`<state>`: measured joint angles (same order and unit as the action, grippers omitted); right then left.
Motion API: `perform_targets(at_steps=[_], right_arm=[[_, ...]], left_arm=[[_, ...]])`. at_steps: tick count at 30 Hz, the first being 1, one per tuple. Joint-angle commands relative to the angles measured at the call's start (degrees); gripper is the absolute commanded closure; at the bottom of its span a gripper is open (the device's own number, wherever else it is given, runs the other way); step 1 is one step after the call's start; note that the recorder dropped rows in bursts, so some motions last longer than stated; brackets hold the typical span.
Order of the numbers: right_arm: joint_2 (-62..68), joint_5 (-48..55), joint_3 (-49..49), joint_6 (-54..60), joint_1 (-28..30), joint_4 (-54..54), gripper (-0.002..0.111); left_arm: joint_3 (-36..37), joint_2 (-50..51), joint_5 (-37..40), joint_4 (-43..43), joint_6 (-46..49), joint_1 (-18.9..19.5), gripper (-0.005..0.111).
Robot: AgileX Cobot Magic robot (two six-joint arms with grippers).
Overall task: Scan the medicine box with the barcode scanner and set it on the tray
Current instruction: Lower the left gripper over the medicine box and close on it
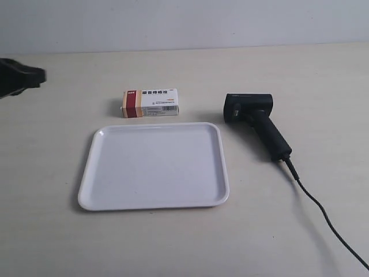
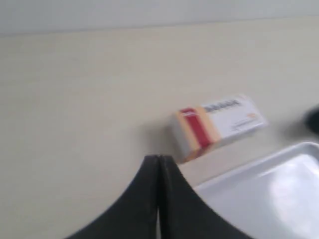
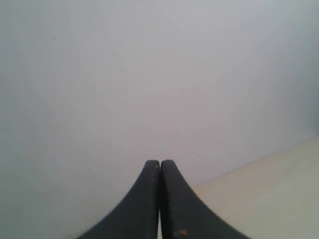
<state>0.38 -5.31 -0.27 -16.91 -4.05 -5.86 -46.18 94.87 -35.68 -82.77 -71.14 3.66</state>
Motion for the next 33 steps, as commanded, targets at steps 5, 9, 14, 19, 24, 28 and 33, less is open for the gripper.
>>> perform_targets(at_steps=[5,9,14,19,24,28,33], right_arm=[[-0.4,-0.9,0.3,1.9,0.4,0.7,0.108],[-0.4,-0.9,0.3,2.4,0.4,0.7,0.108],[-0.4,-0.9,0.3,2.5,0.4,0.7,0.108],[-0.4,-0.7,0.3,2.9,0.4,0.7,0.108],[-0.4,-0.7,0.3,3.5,0.4,0.7,0.108],[-0.4,-0.7,0.3,3.9,0.4,0.7,0.108],[-0.4,-0.7,0.3,3.9,0.4,0.9,0.108]], left_arm=[[-21.4,15.7,-14.3,-17.2,-0.4,-5.8,0.107],[-25.3,20.4,-8.2,-15.7,6.5,-11.7,0.093],[-29.8,25.1,-0.3,-14.7,4.0,-17.2,0.036],[-32.7,28.9,0.0,-14.4,8.0,-18.7,0.003],[-37.3,33.9,-3.4,-15.3,6.6,-18.8,0.003],[-40.9,37.3,-6.5,-17.2,5.2,-18.8,0.003],[-43.4,41.1,-6.0,-17.2,5.2,-18.7,0.003]])
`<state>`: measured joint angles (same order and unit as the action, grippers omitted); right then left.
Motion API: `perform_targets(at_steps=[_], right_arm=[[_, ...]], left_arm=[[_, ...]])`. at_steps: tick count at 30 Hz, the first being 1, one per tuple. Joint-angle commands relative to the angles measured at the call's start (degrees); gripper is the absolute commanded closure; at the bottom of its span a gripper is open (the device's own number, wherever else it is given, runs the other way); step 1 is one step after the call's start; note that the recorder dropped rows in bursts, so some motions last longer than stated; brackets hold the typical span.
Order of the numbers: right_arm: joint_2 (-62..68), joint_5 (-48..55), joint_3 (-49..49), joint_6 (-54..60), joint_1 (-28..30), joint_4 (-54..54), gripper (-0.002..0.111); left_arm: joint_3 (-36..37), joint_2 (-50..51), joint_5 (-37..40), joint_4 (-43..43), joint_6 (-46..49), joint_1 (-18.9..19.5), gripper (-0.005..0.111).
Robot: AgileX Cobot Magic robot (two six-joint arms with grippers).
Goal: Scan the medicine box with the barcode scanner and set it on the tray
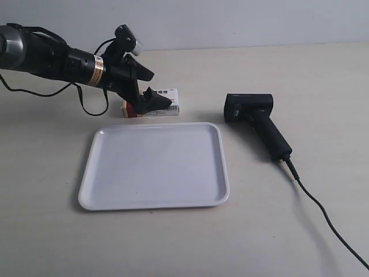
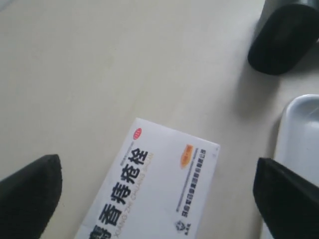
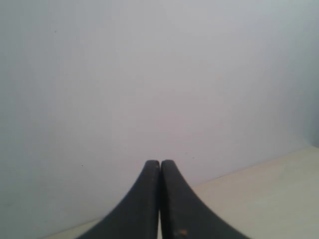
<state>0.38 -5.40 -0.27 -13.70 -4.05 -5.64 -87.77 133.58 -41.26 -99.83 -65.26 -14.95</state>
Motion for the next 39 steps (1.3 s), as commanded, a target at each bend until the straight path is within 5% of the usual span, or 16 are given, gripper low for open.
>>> perform_targets(at_steps=[1,8,11,21,31,39], right_arm=[[-0.4,-0.6,0.3,0.7,0.4,0.7,0.108],[-0.4,-0.6,0.3,1.7,0.4,0.7,0.108],[-0.4,-0.6,0.3,1.7,0.4,0.7,0.108],[-0.4,-1.1,0.3,1.8,0.4,0.7,0.108],[14.2,-7.4,-2.7,-3.5,-0.1,6.9,0.108],[53.0,-11.7,-22.4,-43.8,-9.6,56.0,0.103]], left_arm=[[-2.3,2.8,-0.4,-0.1,-0.7,0.1,0.003],[-3.0,5.0,-0.6,-0.1,1.1,0.2,0.004],[-3.0,5.0,-0.4,-0.1,1.8,0.2,0.016],[-3.0,4.7,0.4,-0.1,2.1,0.2,0.107],[1.1,-9.0,-20.2,-0.1,1.0,3.0,0.107],[19.0,-22.8,-13.5,-0.1,8.3,2.4,0.107]])
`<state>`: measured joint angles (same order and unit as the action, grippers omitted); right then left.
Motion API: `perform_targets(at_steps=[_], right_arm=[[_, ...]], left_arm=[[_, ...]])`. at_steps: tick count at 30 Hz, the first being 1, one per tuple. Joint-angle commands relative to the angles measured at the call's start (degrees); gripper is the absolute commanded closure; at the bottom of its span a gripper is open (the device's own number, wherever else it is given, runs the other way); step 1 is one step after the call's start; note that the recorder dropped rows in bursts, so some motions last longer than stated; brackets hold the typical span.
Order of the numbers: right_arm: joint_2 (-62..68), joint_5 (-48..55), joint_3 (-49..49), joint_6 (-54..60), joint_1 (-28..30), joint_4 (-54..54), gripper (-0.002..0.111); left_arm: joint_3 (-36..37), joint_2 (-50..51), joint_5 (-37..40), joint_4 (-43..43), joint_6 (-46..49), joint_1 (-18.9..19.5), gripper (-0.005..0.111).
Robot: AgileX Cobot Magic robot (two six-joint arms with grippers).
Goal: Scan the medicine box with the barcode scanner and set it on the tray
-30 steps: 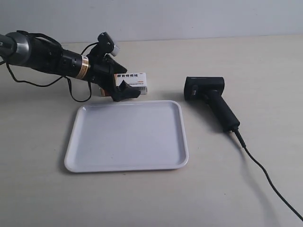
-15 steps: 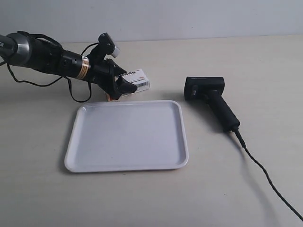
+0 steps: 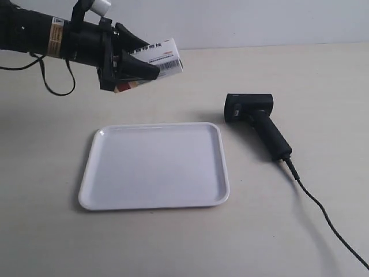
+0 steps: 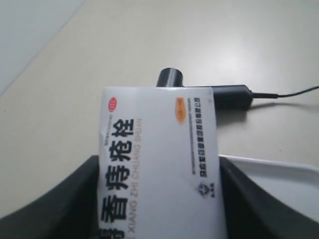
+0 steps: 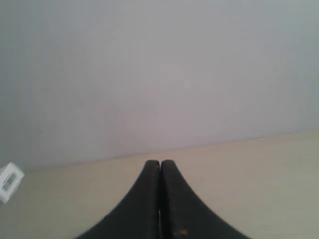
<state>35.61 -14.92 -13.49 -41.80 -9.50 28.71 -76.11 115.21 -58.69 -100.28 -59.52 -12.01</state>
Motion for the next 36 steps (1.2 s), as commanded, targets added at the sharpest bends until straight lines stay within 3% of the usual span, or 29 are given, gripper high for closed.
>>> perform_targets(at_steps=[1,7,13,18,28,30,36], right_arm=[[23.6,-0.9,-11.7,-16.8,-5.1,23.1,0.099],[49.8,13.6,-27.5,-15.5,-12.0,25.1,0.062],[65.0,15.6,-35.2,-13.3,-14.1,25.4,0.033],[72.8,15.6,-38.4,-12.0,-14.1,25.5,0.020],[79.6,14.9,-43.0,-9.1,-14.1,25.7,0.025],[79.7,15.6,-43.5,-9.1,-14.1,25.8,0.033],[79.6,16.7,-43.5,-5.8,-14.1,26.0,0.075]], left_arm=[[8.7,-4.9,4.1,0.3,2.8,-0.6,0.107],[14.9,-5.6,5.6,0.3,4.9,-0.7,0.107],[16.1,-5.6,7.8,0.3,5.3,-0.7,0.107],[16.2,-5.6,7.7,0.3,5.3,-0.7,0.107],[16.3,-5.6,7.7,0.3,5.3,-0.7,0.107],[16.2,-5.6,7.7,0.3,5.4,-0.7,0.107],[16.6,-5.6,7.8,0.3,5.6,-0.7,0.107]])
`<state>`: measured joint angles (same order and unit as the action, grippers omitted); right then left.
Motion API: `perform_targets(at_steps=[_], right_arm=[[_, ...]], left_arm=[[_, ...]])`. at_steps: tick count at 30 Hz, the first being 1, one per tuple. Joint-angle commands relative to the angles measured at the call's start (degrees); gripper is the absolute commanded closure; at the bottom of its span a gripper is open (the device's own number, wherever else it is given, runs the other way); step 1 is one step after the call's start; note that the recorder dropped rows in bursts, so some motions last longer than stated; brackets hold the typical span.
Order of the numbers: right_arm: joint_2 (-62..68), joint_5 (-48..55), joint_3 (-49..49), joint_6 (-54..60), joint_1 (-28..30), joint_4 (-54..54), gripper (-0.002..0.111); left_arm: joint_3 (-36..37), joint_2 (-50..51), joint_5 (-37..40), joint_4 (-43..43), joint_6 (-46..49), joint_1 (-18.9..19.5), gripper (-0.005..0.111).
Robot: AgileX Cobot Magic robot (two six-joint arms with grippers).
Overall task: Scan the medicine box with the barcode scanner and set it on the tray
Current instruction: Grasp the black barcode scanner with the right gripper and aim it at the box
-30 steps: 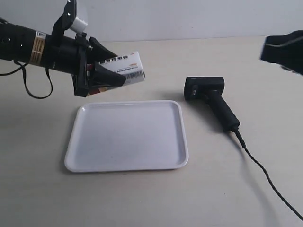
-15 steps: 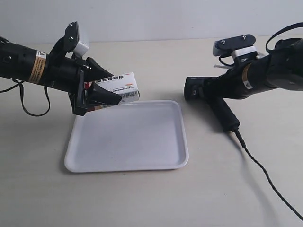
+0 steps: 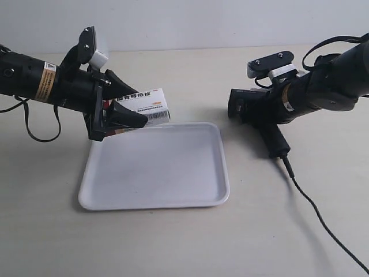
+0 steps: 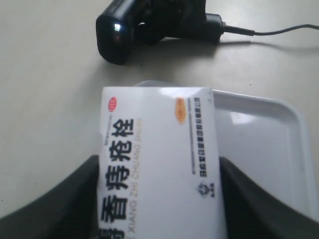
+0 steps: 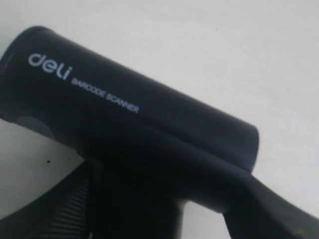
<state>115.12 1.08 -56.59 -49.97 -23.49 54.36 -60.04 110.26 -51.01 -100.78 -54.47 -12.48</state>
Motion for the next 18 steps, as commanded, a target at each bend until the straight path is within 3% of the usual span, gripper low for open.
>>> perform_targets(at_steps=[1,7,9,12,13,18], right_arm=[[-0.2,1.8,-0.4,2.6,-0.1,0.3,0.081],[-7.6,11.0,1.7,9.3,-0.2,0.2,0.108],[-14.9,10.9,7.3,14.9,-3.3,0.3,0.108],[-15.8,10.8,7.6,15.0,-5.4,0.1,0.108],[-15.8,10.3,7.6,15.0,-6.2,0.1,0.108],[-15.8,9.8,7.6,14.9,-6.2,0.1,0.108]], left_arm=[[0.7,-0.6,0.4,0.8,1.1,-0.2,0.107],[1.9,-0.1,2.3,0.8,3.5,-0.2,0.107],[1.9,1.3,2.6,0.8,4.3,-0.2,0.107],[2.1,1.4,-2.2,0.8,5.4,-0.2,0.107],[3.3,1.4,-3.4,0.8,9.8,-0.2,0.107],[4.7,1.4,-1.3,0.8,14.2,-0.2,0.107]])
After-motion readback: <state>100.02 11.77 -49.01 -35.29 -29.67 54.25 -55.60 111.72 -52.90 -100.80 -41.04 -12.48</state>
